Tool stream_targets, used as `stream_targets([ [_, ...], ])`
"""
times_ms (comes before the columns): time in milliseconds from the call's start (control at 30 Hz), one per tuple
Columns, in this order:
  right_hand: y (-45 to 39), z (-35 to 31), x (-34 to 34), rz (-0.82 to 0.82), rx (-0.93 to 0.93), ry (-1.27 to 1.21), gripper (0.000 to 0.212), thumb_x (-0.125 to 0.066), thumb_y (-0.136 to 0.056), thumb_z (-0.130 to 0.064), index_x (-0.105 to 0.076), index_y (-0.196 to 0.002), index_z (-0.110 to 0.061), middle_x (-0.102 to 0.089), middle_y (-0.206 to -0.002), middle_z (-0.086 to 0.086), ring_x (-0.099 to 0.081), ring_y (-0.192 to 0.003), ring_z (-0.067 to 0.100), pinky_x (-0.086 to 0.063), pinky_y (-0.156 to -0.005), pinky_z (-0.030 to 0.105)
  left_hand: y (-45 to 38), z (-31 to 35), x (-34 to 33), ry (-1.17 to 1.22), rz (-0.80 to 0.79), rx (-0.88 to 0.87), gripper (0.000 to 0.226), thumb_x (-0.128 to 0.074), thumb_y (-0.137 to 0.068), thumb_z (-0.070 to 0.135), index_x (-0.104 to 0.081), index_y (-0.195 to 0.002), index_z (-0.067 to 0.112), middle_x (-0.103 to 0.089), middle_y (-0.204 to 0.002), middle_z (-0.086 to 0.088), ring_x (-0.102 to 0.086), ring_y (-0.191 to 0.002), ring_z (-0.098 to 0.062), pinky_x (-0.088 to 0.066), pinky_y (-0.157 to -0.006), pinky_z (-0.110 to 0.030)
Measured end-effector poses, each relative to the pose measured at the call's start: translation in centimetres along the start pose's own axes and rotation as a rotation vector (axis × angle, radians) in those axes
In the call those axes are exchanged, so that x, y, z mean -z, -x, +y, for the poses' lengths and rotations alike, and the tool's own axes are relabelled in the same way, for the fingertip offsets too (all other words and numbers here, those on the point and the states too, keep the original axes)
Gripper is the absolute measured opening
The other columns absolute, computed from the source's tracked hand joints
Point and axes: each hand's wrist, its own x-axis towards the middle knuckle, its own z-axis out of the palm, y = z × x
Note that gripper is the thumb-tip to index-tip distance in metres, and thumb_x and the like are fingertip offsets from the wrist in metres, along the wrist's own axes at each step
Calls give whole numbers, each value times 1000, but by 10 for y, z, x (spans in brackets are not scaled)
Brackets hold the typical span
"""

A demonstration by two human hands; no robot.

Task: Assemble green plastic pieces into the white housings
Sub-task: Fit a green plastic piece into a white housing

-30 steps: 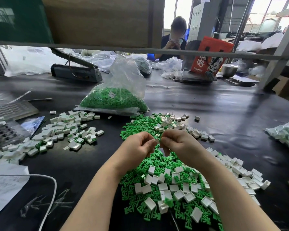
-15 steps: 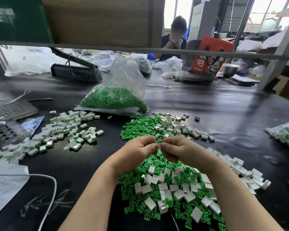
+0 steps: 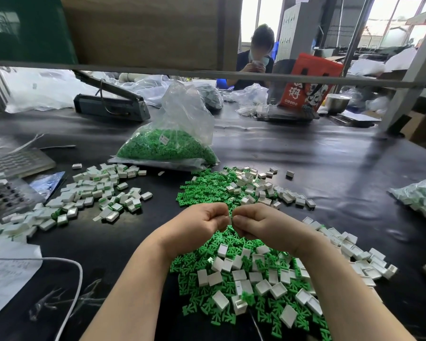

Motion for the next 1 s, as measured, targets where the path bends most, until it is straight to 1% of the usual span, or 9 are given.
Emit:
stream_targets([
  [167, 1, -3, -2, -22, -6, 0, 24, -48, -101, -18, -56, -85, -2, -49, -75, 11, -40, -69, 22, -37, -68, 40, 1, -1, 1, 3, -17, 17, 16, -52, -99, 16, -55, -86, 8, -48, -78, -5, -41, -71, -12, -35, -67, -31],
  [333, 3, -6, -1, -30, -8, 30, 25, -47, -102, -18, -56, -85, -2, -48, -74, 9, -40, -68, 21, -36, -67, 39, 0, -3, 1, -3, -7, 17, 15, -53, -98, 16, -56, -85, 9, -50, -78, -7, -42, -73, -14, -36, -68, -32],
  [433, 3, -6, -4, -34, -22, 77, 24, -47, -102, -21, -58, -87, -5, -49, -71, 5, -40, -64, 19, -37, -63, 39, -1, -5, 0, -35, -6, 11, 12, -55, -97, 16, -60, -87, 16, -55, -81, -16, -45, -74, -15, -40, -70, -33],
  [600, 0, -7, -4, 27, 14, 72, 28, -49, -101, -26, -55, -74, -20, -50, -67, 0, -41, -61, 16, -37, -60, 37, 0, -6, -1, 22, 61, 22, 16, -54, -98, 18, -61, -83, 19, -48, -68, 3, -38, -61, -10, -33, -58, -30],
  [700, 0, -4, -1, 58, 43, 72, 31, -51, -100, -28, -56, -70, -26, -50, -63, -7, -41, -57, 11, -37, -58, 31, 0, -7, 0, 41, 95, 6, 18, -56, -98, 20, -63, -82, 22, -52, -71, 0, -41, -62, -11, -35, -59, -31],
  [833, -1, -1, -2, 77, 53, 54, 31, -52, -100, -31, -60, -71, -25, -48, -53, -13, -40, -50, 6, -35, -50, 22, -1, -7, 0, 63, 175, -58, 9, -64, -94, 19, -70, -87, 22, -56, -63, 1, -43, -54, -10, -37, -51, -27],
  [900, -1, 0, -2, 105, 54, -64, 30, -51, -100, -32, -62, -74, -22, -50, -51, -12, -41, -49, 7, -35, -49, 22, -2, -6, 0, 113, 228, -81, 6, -66, -92, 17, -71, -90, 20, -68, -72, 0, -56, -63, -18, -48, -59, -34],
  [933, 0, 0, -2, 131, 51, -138, 32, -50, -100, -36, -63, -75, -19, -52, -52, -11, -43, -49, 7, -36, -50, 22, -2, -5, 0, 147, 255, -87, 6, -67, -91, 15, -71, -90, 20, -70, -75, 1, -62, -69, -17, -53, -66, -35],
  [1000, 0, -2, -1, 176, 22, -294, 47, -44, -94, -54, -64, -77, -15, -56, -56, -7, -44, -49, 8, -35, -50, 23, -4, -3, -1, 220, 323, -94, 10, -69, -89, 14, -71, -87, 23, -72, -77, 3, -67, -77, -16, -56, -76, -34],
])
